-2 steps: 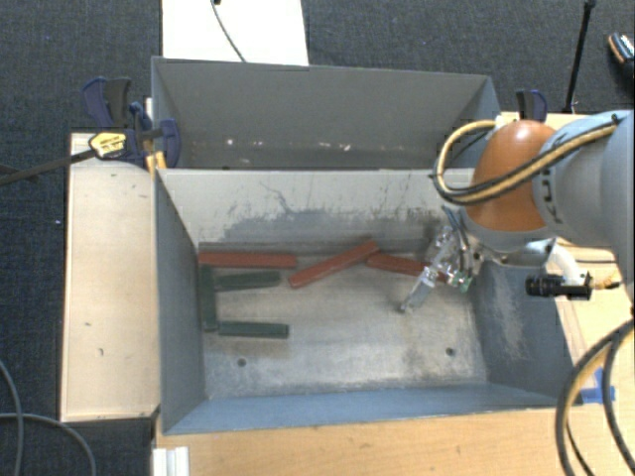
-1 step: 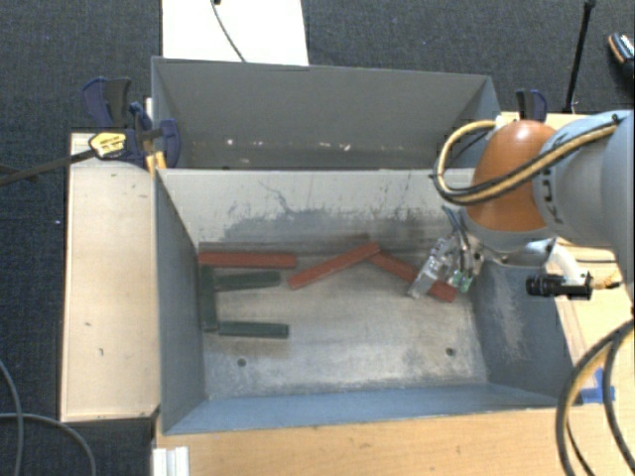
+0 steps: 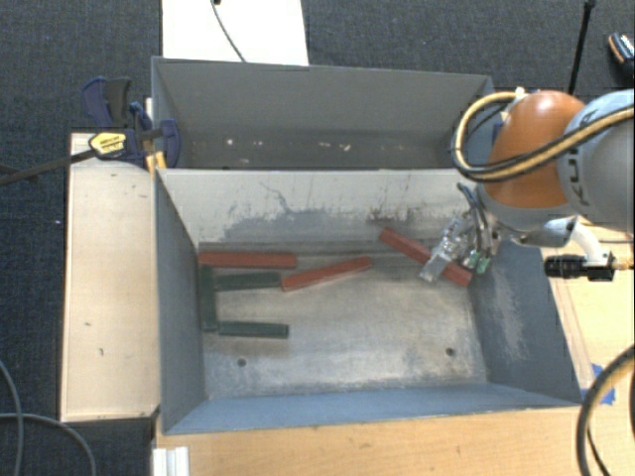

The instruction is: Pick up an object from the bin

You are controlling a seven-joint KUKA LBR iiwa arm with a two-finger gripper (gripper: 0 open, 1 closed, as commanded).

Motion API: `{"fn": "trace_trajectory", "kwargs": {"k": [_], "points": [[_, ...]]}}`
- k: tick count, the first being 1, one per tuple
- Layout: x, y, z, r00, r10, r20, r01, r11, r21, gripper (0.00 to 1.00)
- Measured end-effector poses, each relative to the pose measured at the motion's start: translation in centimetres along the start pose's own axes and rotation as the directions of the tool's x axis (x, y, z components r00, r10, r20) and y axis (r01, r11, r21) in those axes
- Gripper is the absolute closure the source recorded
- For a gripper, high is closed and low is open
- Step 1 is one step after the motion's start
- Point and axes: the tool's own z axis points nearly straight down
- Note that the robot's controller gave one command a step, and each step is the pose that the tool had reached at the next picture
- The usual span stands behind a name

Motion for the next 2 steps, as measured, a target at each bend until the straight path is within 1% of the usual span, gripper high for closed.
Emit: {"fn": "trace_trajectory", "kwargs": {"k": [1, 2], "points": [[-0.1, 0.0, -0.5, 1.000, -0.003, -0.002, 0.003, 1.000, 0.002, 1.00], [-0.3, 0.1, -5.4, 1.000, -0.009, 0.000, 0.009, 1.000, 0.000, 1.00]]}}
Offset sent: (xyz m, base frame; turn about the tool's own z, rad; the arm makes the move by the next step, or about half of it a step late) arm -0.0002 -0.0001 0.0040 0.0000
